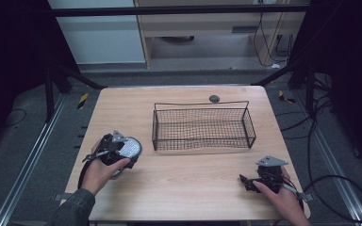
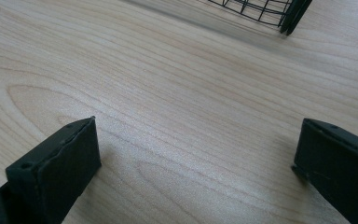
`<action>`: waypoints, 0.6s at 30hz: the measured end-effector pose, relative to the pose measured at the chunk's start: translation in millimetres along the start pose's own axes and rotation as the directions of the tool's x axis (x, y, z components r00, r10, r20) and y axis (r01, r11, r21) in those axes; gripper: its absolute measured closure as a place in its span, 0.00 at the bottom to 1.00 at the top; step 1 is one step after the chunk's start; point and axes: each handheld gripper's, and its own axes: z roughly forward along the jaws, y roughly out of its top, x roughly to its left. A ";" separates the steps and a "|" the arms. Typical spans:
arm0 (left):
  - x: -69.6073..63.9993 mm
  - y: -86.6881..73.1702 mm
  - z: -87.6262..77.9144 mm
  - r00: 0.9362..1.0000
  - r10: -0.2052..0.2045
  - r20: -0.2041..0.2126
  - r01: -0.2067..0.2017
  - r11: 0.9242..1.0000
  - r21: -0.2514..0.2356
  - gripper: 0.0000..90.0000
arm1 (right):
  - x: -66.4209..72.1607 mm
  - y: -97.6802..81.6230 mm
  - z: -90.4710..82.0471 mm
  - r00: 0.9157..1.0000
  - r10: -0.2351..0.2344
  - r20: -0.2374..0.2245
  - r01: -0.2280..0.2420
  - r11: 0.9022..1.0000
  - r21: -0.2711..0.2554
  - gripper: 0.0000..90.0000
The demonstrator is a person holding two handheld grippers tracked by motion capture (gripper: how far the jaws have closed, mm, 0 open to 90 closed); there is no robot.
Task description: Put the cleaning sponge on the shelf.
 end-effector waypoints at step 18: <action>37.6 4.6 3.3 0.999 -0.038 0.012 0.036 0.988 0.153 0.05 | 0.2 -0.1 0.0 1.000 0.002 -0.003 -0.002 1.000 -0.002 0.00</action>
